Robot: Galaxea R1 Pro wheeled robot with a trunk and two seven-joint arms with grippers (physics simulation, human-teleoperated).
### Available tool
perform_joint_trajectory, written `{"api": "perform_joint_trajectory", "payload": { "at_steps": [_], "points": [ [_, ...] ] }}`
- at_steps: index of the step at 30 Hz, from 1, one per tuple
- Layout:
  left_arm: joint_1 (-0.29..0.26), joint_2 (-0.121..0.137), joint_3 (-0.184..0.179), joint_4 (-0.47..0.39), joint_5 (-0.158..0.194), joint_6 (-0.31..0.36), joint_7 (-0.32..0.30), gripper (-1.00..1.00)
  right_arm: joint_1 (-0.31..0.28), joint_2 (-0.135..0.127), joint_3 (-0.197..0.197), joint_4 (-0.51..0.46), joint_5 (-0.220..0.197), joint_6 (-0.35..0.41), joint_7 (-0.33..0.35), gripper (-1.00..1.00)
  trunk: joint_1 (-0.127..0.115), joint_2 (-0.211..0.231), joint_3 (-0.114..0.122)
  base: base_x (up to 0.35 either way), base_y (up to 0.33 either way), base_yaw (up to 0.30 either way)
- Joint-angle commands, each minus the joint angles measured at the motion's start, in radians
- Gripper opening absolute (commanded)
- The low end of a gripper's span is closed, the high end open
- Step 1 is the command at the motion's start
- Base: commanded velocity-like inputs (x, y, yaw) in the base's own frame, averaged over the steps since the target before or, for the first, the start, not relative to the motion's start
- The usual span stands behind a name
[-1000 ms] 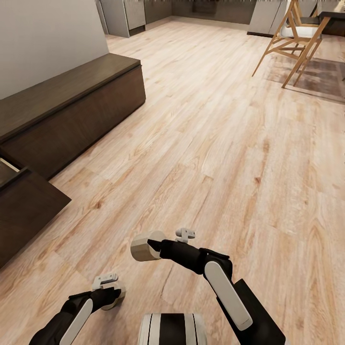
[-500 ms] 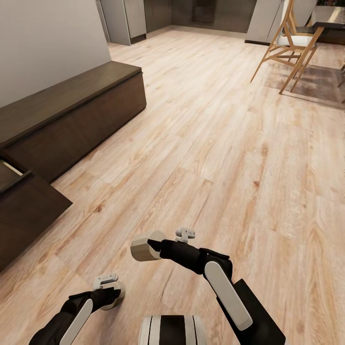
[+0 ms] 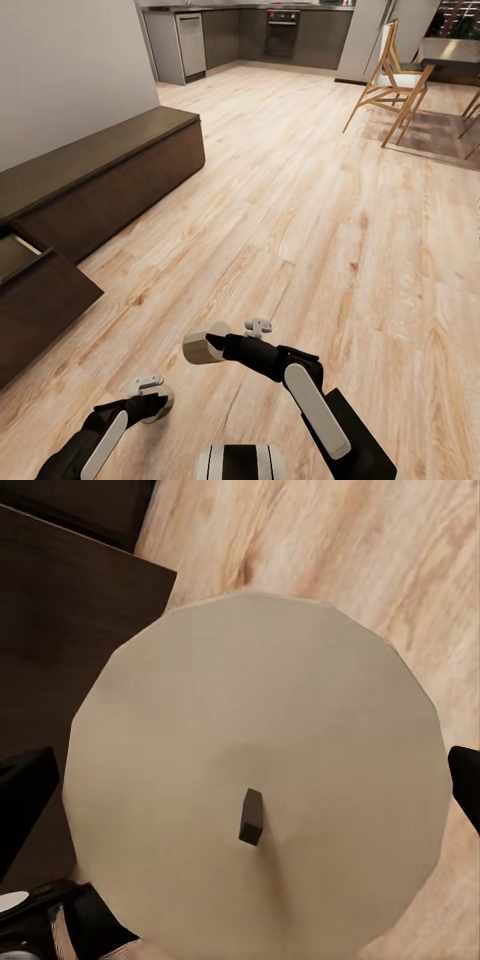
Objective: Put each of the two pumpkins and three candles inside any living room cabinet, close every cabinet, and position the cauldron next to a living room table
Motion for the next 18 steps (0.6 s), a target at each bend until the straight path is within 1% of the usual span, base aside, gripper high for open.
{"api": "perform_joint_trajectory", "payload": {
  "at_steps": [1, 4, 6, 9, 10, 11, 14, 15, 18],
  "points": [
    [0.000, 0.003, -0.002, -0.012, 0.011, 0.005, 0.010, -1.00, -0.001, 0.000, 0.000, 0.000, -0.011, 0.001, -0.011, -1.00, -0.001, 0.000, 0.003, 0.000, 0.000, 0.000],
    [0.000, 0.005, 0.000, -0.022, 0.011, 0.009, 0.012, -1.00, -0.001, 0.000, 0.000, 0.003, -0.011, -0.001, -0.012, -1.00, -0.002, 0.001, 0.015, 0.000, 0.000, 0.000],
    [0.000, 0.007, 0.001, -0.032, 0.010, 0.023, 0.012, -1.00, -0.001, 0.000, -0.001, 0.004, -0.011, -0.003, -0.012, -1.00, -0.003, 0.001, 0.023, 0.000, 0.000, 0.000],
    [0.000, 0.009, 0.007, -0.083, 0.008, 0.083, 0.014, -1.00, -0.001, -0.001, -0.001, 0.004, -0.011, -0.004, -0.013, -1.00, -0.004, 0.002, 0.034, 0.000, 0.000, 0.000],
    [0.000, 0.010, 0.018, -0.103, 0.007, 0.111, 0.015, -1.00, -0.002, -0.003, -0.003, 0.004, -0.011, -0.005, -0.014, -1.00, -0.005, 0.002, 0.038, 0.000, 0.000, 0.000],
    [0.001, 0.016, 0.048, -0.131, 0.007, 0.157, 0.016, -1.00, -0.001, -0.003, -0.010, 0.004, -0.011, -0.004, -0.014, -1.00, -0.005, 0.002, 0.042, 0.000, 0.000, 0.000],
    [0.003, 0.031, 0.125, -0.172, 0.004, 0.254, 0.017, -1.00, -0.001, -0.004, -0.023, 0.005, -0.011, -0.002, -0.015, -1.00, -0.006, 0.003, 0.053, 0.000, 0.000, 0.000],
    [0.004, 0.049, 0.172, -0.189, 0.003, 0.311, 0.017, -1.00, -0.001, -0.004, -0.027, 0.005, -0.011, 0.000, -0.016, -1.00, -0.007, 0.003, 0.057, 0.000, 0.000, 0.000],
    [0.004, 0.085, 0.227, -0.210, 0.006, 0.378, 0.017, -1.00, -0.001, -0.004, -0.028, 0.005, -0.011, 0.003, -0.017, -1.00, -0.008, 0.004, 0.069, 0.000, 0.000, 0.000]
  ]
}}
